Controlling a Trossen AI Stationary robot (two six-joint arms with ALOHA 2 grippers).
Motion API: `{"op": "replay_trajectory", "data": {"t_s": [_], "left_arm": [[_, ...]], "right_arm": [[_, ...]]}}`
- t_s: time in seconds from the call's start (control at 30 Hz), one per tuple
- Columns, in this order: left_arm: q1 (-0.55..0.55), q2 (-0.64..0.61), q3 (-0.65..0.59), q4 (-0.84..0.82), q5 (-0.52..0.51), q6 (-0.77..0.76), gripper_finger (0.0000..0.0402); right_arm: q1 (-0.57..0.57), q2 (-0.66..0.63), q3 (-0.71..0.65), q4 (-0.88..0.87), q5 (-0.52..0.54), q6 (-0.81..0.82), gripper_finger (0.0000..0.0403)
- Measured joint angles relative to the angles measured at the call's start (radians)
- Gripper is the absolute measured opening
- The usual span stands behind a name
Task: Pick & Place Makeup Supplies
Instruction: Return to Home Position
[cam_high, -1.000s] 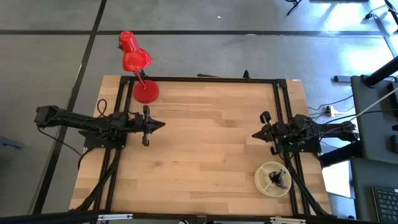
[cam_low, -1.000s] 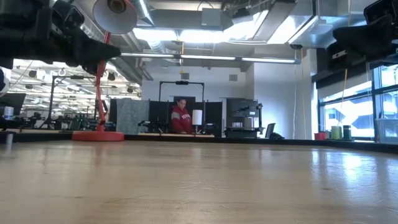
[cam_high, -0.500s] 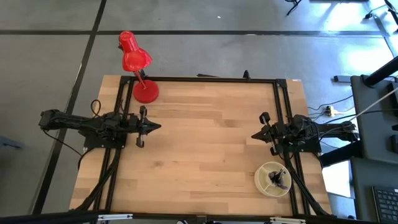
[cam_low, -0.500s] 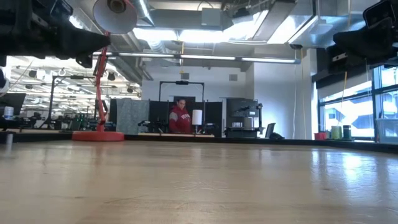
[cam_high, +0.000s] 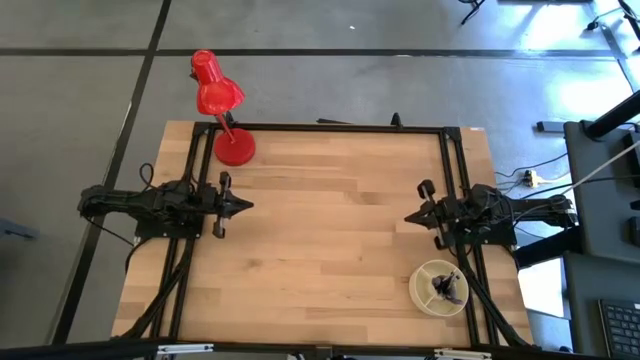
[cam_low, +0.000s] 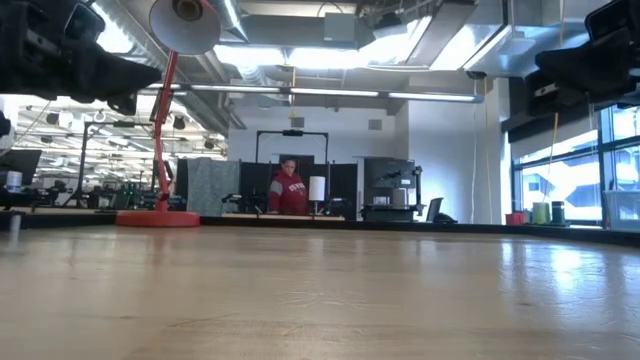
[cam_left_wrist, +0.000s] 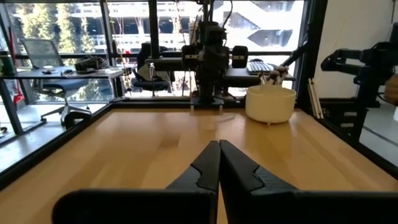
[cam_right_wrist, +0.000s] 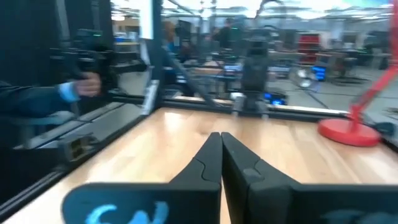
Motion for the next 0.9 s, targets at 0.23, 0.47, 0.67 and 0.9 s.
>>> {"op": "replay_trajectory", "data": {"t_s": [0.23,0.47,0.67,0.9], "left_arm": [[0.0,0.002,0.0,-0.001,-0.008,0.031,0.0002],[0.0,0.002,0.0,0.0,-0.007,0.067,0.0002],[0.0,0.002,0.0,0.0,-0.006,0.067,0.0002],[0.0,0.002,0.0,-0.001,-0.006,0.067,0.0002]], "right_arm": [[0.0,0.002,0.0,-0.019,0.098,0.002,0.0014],[0.0,0.002,0.0,-0.056,0.125,0.004,0.0036],[0.0,0.002,0.0,-0.056,0.125,0.004,0.0034],[0.0,0.002,0.0,-0.056,0.125,0.004,0.0037]]}}
